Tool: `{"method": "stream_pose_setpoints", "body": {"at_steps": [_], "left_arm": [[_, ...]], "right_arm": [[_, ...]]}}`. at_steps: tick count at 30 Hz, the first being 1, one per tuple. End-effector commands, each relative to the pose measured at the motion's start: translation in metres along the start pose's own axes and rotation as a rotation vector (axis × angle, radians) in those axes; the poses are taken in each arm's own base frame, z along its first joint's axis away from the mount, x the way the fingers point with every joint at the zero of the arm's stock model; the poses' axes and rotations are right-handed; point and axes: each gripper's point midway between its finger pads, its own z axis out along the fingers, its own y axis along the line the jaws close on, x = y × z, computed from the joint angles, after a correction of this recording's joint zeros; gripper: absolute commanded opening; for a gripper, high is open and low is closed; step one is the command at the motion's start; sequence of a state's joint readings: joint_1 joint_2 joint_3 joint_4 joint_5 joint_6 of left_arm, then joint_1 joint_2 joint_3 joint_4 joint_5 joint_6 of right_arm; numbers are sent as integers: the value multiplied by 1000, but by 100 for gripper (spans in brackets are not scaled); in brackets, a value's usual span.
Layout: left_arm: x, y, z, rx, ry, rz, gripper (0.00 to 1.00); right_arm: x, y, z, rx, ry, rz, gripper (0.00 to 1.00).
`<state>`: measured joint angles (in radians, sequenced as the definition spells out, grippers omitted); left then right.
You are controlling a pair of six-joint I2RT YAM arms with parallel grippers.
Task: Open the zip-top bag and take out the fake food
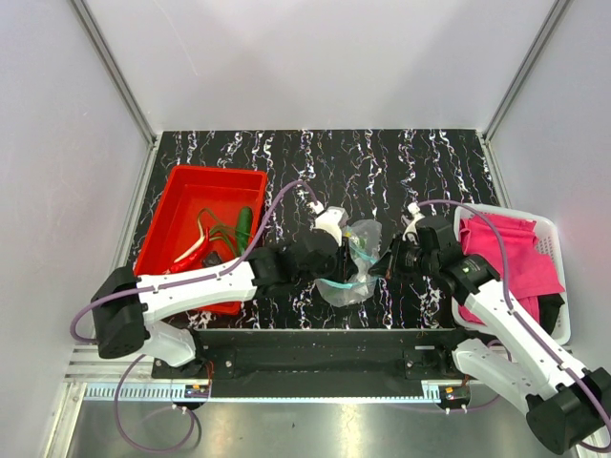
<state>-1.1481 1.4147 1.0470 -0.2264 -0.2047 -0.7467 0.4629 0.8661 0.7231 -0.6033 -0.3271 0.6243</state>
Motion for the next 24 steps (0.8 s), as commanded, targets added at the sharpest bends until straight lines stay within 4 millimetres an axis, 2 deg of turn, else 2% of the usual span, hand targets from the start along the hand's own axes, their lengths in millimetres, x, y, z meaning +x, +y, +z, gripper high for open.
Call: {"method": "stream_pose_setpoints", "body": {"at_steps": [1, 4, 5, 8, 9, 10, 14, 16, 19, 24], "left_arm": [[-14, -22, -15, 131, -27, 91, 0], [-12, -10, -20, 82, -6, 123, 0], [-10, 0, -21, 32, 3, 133, 0], [2, 19, -17, -42, 52, 153, 0], [3, 19, -16, -51, 66, 156, 0], [13, 26, -10, -80, 108, 169, 0], [23, 14, -4, -66, 136, 207, 0], [24, 4, -5, -60, 133, 244, 0], [24, 3, -8, -83, 105, 280, 0], [23, 20, -22, -156, 49, 342, 0]], "right_arm": [[-20, -15, -7, 121, -75, -69, 0], [-31, -22, -16, 193, -120, -93, 0], [-35, -21, -20, 198, -136, -96, 0], [-44, -10, -27, 176, -168, -91, 0], [-45, -4, -28, 156, -163, -88, 0], [-46, -1, -28, 144, -160, -86, 0], [-52, 8, -23, 124, -143, -90, 0], [-56, 4, -19, 153, -142, -98, 0], [-67, -4, -18, 218, -163, -127, 0], [-77, -16, -15, 284, -159, -141, 0]]}}
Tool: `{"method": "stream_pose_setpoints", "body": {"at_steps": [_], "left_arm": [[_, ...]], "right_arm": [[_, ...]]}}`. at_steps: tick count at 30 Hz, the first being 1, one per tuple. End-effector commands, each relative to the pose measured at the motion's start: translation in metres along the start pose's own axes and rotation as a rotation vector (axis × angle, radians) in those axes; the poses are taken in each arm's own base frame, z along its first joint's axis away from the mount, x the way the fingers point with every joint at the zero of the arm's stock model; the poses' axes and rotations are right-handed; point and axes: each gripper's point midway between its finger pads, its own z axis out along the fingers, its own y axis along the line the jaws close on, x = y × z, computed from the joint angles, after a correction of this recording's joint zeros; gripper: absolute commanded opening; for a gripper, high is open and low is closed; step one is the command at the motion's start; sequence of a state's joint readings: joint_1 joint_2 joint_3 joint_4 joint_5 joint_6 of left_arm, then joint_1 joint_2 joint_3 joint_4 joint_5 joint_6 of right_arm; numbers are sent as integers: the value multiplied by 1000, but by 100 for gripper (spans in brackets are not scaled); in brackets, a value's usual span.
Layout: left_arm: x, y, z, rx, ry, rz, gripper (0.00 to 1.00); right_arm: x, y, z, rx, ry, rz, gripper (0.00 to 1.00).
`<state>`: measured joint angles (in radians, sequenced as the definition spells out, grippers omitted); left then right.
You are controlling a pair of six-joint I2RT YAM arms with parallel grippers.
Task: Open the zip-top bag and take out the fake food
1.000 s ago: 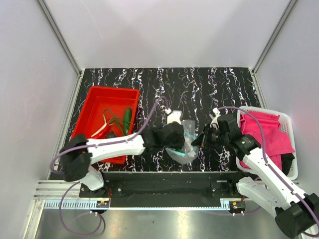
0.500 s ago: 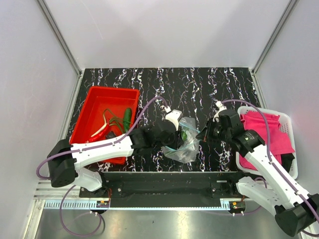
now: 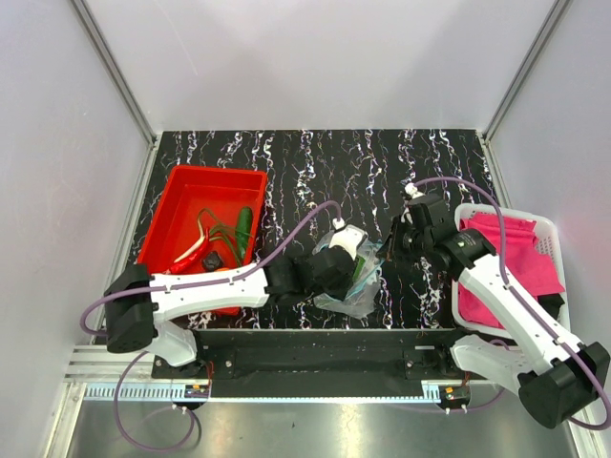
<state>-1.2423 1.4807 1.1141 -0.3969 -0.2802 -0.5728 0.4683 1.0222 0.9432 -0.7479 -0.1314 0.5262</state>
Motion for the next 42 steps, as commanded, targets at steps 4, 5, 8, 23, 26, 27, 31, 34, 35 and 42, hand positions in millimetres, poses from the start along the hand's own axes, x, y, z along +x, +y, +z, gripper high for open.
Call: {"method": "stream_pose_setpoints", "body": {"at_steps": [4, 5, 8, 23, 26, 27, 31, 34, 35, 42], "left_arm": [[-4, 26, -27, -100, -81, 73, 0], [-3, 28, -27, -104, -85, 69, 0], [-12, 23, -34, -53, -150, 69, 0], [-46, -30, -81, 323, -359, 178, 0], [-70, -54, -91, 420, -440, 137, 0], [-80, -63, -90, 448, -472, 101, 0], [-121, -67, -93, 412, -581, -53, 0], [-151, -63, -95, 385, -667, -187, 0], [-164, -60, -99, 385, -707, -229, 0], [-214, -60, -130, 736, -832, -465, 0]], "right_arm": [[-33, -13, -3, 87, -107, -62, 0], [-32, -14, -2, 88, -100, -60, 0], [-23, -17, 3, 86, -80, -47, 0], [3, 13, 2, -143, 20, -40, 0], [11, 18, 2, -185, 46, -25, 0], [12, 18, 2, -189, 49, -23, 0], [18, 18, -2, -199, 49, -17, 0], [19, 19, -6, -206, 41, -12, 0], [20, 19, -7, -209, 40, -8, 0], [17, 6, -2, -138, 14, 25, 0]]}}
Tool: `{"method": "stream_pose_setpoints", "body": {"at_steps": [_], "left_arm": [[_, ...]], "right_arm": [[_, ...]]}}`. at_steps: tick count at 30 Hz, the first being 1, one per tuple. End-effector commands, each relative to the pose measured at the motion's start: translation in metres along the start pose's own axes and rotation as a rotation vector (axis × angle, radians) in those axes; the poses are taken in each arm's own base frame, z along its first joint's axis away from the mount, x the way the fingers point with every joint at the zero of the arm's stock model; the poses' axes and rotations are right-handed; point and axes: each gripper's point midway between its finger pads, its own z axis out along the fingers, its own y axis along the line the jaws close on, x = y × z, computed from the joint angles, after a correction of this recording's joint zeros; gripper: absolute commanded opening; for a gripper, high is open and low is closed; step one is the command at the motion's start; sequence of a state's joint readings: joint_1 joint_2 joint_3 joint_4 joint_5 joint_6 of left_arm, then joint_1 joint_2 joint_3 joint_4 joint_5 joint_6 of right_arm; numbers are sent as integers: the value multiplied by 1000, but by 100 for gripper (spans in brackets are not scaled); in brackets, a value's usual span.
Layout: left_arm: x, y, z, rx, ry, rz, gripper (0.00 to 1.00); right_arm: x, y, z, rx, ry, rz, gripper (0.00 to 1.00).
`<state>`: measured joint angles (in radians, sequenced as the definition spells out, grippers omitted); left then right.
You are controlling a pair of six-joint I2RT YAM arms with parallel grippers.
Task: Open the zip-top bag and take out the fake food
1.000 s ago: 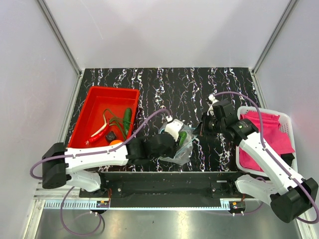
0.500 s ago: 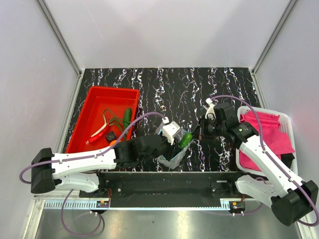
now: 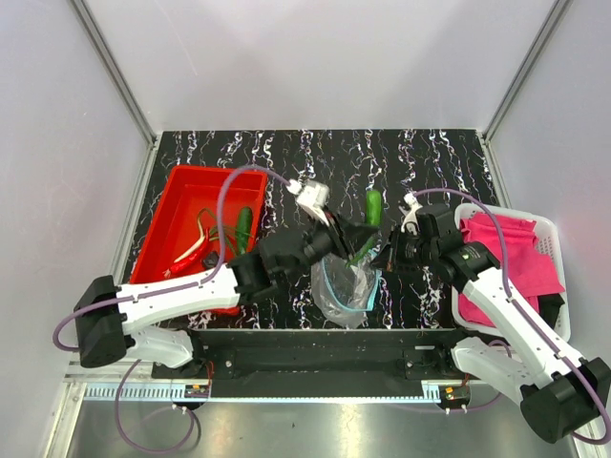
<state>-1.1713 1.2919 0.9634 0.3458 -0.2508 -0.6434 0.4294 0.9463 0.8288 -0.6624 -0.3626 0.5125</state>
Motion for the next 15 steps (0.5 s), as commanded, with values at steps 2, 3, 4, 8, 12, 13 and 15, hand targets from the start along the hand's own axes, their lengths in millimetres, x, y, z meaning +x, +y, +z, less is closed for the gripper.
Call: {"method": "stream_pose_setpoints", "body": {"at_steps": [2, 3, 4, 8, 12, 13, 15], "left_arm": [[-77, -43, 0, 317, -188, -221, 0], [-79, -39, -1, 287, -175, -203, 0], [-79, -28, -2, 228, -163, -177, 0], [-76, 80, -38, -270, -107, -31, 0], [-71, 185, -103, -712, -38, 9, 0], [-65, 220, -131, -864, 0, 12, 0], [-66, 251, -158, -995, -5, 20, 4]], "right_arm": [[-16, -20, -2, 121, -97, 51, 0], [-21, -20, -3, 132, -114, 55, 0], [-26, -24, -4, 162, -135, 53, 0], [-55, -25, -18, 245, -207, 0, 0], [-81, -36, -24, 366, -251, -51, 0], [-85, -38, -25, 382, -260, -57, 0], [-99, -40, -27, 425, -287, -73, 0]]}}
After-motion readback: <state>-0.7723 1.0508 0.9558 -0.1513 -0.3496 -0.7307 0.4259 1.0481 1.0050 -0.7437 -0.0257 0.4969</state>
